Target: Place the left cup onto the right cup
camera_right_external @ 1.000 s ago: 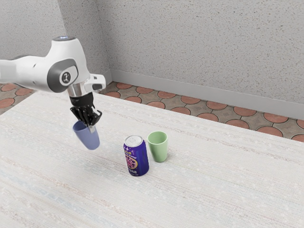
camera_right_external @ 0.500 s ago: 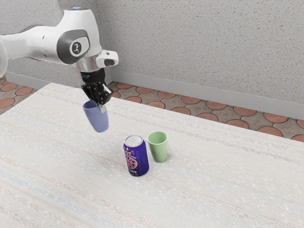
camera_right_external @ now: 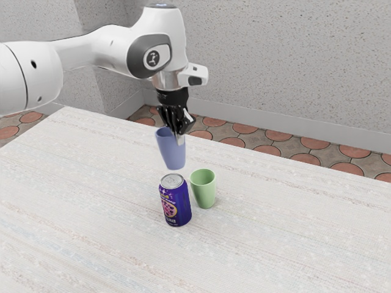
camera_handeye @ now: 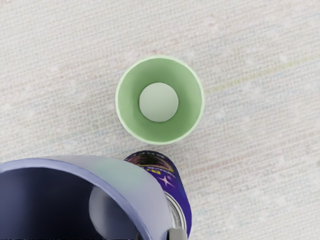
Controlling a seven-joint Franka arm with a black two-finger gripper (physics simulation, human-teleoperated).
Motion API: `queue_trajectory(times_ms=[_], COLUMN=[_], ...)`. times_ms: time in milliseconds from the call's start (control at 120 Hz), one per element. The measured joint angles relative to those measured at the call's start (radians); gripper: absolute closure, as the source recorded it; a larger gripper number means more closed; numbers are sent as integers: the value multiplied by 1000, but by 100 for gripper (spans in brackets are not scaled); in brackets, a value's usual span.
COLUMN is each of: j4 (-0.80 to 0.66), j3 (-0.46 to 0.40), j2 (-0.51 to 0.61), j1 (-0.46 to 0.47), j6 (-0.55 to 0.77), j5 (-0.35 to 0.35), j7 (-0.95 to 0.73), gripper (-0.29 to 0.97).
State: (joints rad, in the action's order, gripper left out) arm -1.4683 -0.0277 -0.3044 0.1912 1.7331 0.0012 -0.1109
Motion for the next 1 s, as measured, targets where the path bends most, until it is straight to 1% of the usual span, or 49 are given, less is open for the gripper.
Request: queue_trajectory(times_ms=[258, 517, 692, 1000], j4=[132, 263, 305, 311], j3=[0, -6, -8, -8], j2=[-108, -216, -272, -294], j1=[50, 55, 47, 23], j6=[-32, -64, -51, -8], j5=[10, 18, 22, 23], j7=[-1, -2, -2, -5], gripper=[79, 79, 79, 79])
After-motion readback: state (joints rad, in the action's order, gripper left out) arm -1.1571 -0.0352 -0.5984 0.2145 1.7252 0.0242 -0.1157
